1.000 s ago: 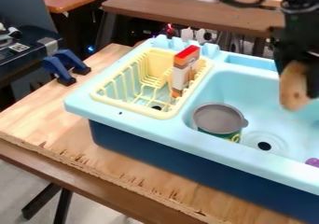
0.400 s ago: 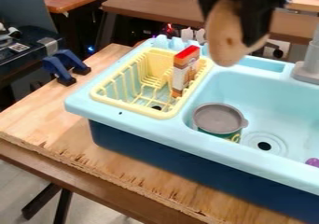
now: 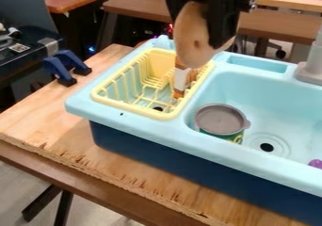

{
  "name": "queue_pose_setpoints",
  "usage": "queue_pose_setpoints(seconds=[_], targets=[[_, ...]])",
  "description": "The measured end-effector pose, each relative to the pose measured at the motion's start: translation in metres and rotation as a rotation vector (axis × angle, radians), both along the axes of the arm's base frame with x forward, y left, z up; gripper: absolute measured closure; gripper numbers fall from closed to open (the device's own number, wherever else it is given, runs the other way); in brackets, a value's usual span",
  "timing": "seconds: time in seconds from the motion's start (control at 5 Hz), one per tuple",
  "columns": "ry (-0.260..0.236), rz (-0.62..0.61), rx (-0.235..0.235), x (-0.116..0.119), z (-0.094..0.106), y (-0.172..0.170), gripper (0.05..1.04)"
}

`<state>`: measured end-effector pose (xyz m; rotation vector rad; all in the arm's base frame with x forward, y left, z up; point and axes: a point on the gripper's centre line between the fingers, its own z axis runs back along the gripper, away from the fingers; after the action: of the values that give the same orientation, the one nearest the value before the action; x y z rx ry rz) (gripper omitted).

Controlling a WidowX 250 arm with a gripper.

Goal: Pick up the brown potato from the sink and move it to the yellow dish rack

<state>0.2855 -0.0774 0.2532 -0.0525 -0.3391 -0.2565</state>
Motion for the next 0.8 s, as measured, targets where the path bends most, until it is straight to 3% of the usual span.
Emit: queue_pose_setpoints(seconds=[0.2,0.4,0.6,0.8], targets=[[0.023,0.014,0.003,0.018,-0.015,0.022,0.407],[-0.001,0.075,-0.008,0.029,-0.018,0.039,0.407],[-0.003,0.098,-0.067,0.033,-0.022,0.059,0.407],[0.019,0.132,-0.085,0.031,-0.024,0.073,0.407]])
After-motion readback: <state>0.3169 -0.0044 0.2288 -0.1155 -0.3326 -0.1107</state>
